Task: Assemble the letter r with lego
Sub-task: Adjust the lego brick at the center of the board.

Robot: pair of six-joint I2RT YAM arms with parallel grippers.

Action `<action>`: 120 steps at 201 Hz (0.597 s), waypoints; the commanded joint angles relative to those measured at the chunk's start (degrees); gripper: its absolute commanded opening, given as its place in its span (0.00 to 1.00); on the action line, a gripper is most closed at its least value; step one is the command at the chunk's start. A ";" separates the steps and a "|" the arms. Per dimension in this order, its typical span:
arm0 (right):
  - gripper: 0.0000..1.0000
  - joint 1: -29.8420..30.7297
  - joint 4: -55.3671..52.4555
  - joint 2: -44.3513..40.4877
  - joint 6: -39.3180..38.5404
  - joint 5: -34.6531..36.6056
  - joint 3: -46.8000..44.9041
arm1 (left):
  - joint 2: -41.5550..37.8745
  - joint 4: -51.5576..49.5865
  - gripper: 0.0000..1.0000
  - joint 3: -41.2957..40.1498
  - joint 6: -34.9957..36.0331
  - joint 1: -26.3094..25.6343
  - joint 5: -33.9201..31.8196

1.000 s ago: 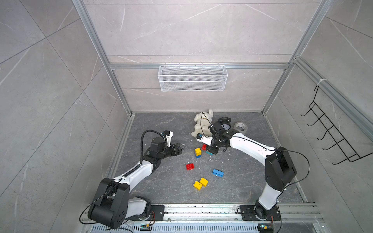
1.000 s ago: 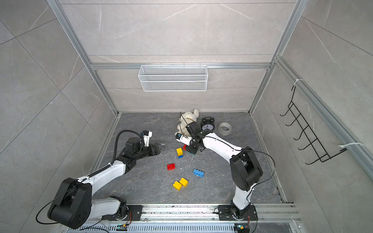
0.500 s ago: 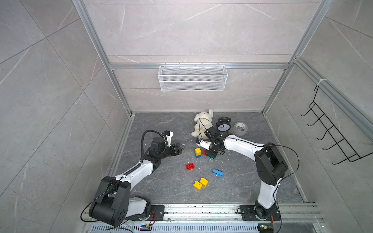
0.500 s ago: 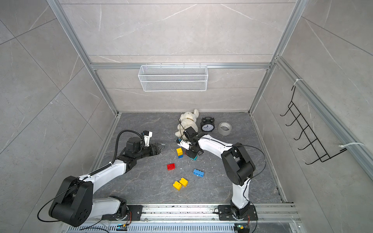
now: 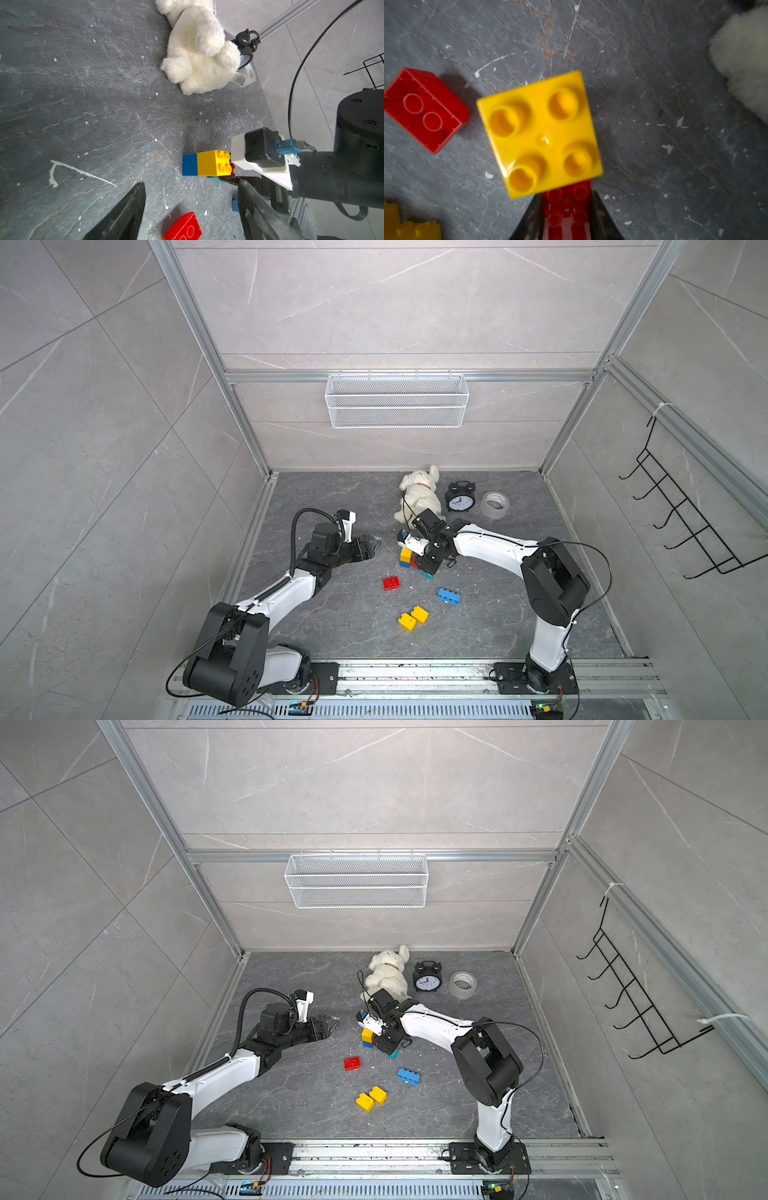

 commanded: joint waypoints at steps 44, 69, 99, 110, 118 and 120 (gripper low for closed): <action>0.18 -0.47 -5.95 -10.02 -0.44 8.61 -2.99 | -0.59 -1.19 0.73 2.48 1.61 -0.03 1.25; 0.19 -0.66 -2.69 -13.43 -2.69 3.84 -3.11 | 1.09 -0.62 0.73 4.30 1.33 0.00 4.58; 0.19 -0.72 -2.11 -11.74 -5.96 -1.52 0.32 | 4.10 -1.97 0.71 6.80 1.14 -0.06 8.98; 0.19 -0.68 -3.67 -10.04 -7.60 -3.49 2.58 | 4.96 -2.11 0.70 7.09 0.80 -0.20 10.02; 0.18 -0.71 -4.83 -8.70 -8.86 -4.79 4.13 | 5.72 -2.95 0.70 7.56 0.79 -0.40 10.07; 0.18 -0.72 -5.12 -8.33 -9.09 -4.85 4.47 | 5.97 -3.39 0.69 7.77 0.77 -0.41 10.09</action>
